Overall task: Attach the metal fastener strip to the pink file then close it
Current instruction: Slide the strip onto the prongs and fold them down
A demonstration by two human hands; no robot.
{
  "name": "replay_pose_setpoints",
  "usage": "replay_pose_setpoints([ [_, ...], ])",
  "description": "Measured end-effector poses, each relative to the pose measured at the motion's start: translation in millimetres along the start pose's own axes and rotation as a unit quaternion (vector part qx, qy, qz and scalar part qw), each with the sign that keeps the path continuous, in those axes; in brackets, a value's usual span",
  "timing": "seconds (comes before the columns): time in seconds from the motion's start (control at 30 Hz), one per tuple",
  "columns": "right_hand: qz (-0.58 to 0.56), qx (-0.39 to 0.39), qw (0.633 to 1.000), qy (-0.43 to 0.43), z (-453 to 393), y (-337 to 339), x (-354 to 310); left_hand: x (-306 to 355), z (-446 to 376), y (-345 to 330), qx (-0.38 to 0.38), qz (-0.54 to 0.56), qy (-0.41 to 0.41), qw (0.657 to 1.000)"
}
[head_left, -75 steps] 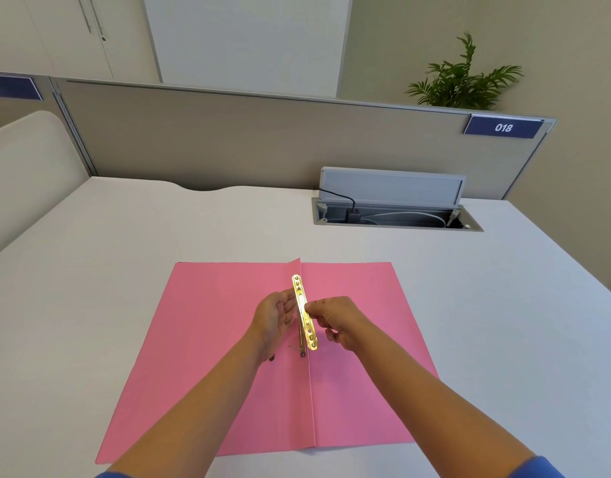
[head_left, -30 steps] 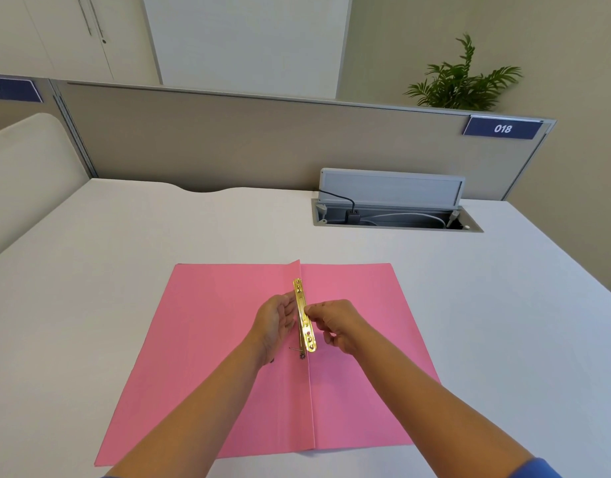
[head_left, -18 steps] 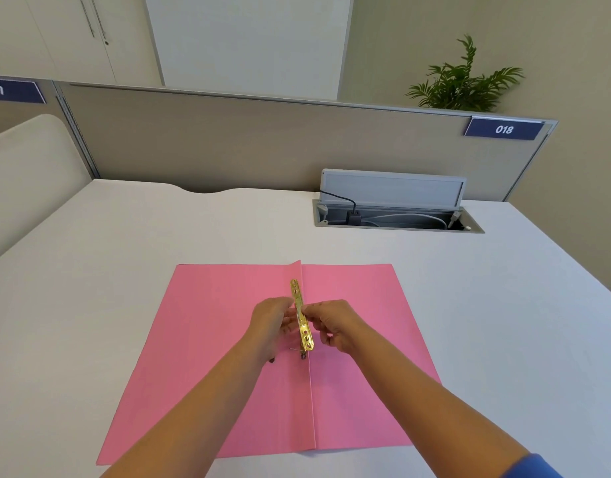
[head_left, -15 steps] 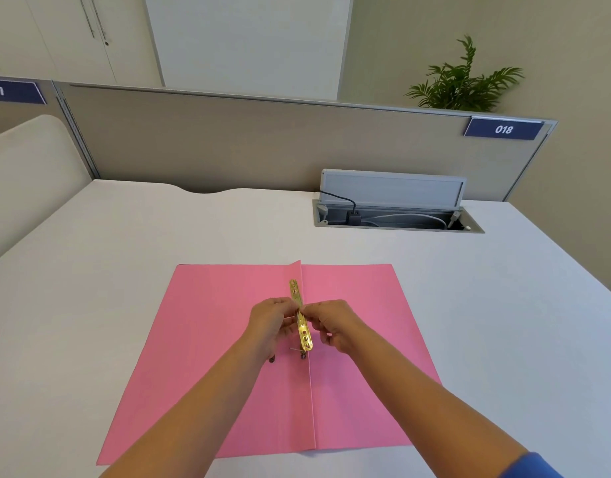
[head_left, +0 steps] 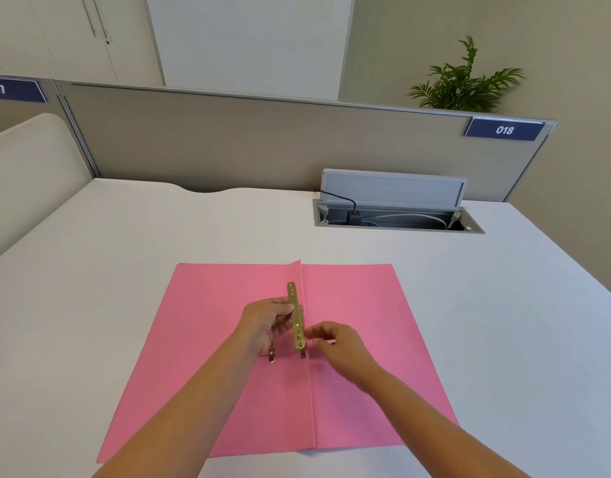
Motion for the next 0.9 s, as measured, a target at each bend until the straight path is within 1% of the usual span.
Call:
replay_pose_setpoints([
  [0.13, 0.050, -0.016, 0.996, 0.075, 11, -21, -2, -1, 0, 0, -0.004, -0.003, 0.005, 1.000],
  [0.23, 0.085, 0.000, 0.990, 0.112, 14, -27, -6, -2, 0, 1, -0.006, -0.004, 0.010, 1.000],
  [0.43, 0.097, 0.042, 0.990, 0.091, 15, -26, -5, -2, 1, 3, -0.009, 0.005, 0.018, 1.000],
  [0.63, 0.043, 0.090, 0.993, 0.060, 9, -19, -7, -4, 2, 1, -0.022, 0.020, 0.039, 0.999],
  [0.73, 0.034, 0.096, 0.994, 0.047, 8, -21, -6, -6, 2, 0, -0.025, 0.020, 0.040, 0.999],
  [0.9, 0.067, 0.095, 0.992, 0.043, 6, -23, -5, -7, 2, -2, -0.020, 0.016, 0.034, 0.999],
])
Point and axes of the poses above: each hand's wrist, its own z-axis away from the middle knuckle, its own y-axis out of the back of the hand, x = y × z, the point moved 6 cm from there along -z, towards the middle knuckle, and after that the axes turned 2 degrees about x, right-handed, at the moved point
